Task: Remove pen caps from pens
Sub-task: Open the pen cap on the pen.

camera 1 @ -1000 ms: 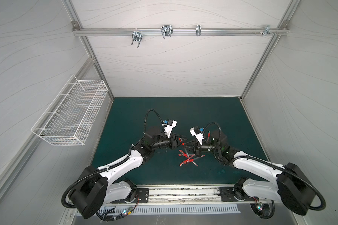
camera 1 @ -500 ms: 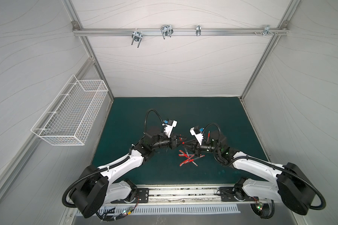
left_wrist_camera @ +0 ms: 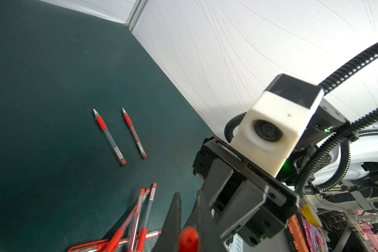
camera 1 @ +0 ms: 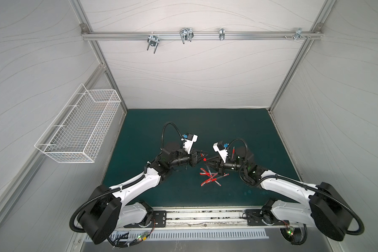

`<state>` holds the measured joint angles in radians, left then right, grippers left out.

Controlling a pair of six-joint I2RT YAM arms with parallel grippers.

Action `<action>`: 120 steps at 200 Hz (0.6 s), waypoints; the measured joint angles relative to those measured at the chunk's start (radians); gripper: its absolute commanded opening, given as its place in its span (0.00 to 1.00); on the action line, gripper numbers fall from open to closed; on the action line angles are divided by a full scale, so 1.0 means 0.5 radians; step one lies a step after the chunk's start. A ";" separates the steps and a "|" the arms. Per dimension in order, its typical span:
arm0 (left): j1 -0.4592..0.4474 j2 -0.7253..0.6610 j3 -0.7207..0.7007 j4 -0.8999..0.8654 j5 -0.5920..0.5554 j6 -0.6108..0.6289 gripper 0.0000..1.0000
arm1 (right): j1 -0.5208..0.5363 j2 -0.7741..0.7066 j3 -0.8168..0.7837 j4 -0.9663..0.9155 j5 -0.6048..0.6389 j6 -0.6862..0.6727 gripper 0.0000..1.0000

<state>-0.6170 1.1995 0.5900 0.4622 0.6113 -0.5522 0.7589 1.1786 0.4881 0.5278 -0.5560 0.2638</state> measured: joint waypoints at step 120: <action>0.000 -0.015 0.000 0.017 -0.027 -0.004 0.14 | -0.106 0.027 -0.096 0.185 -0.139 0.149 0.00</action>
<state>-0.6170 1.1919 0.5900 0.4706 0.5980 -0.5541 0.7059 1.1923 0.4400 0.6205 -0.6254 0.3382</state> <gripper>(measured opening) 0.136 0.107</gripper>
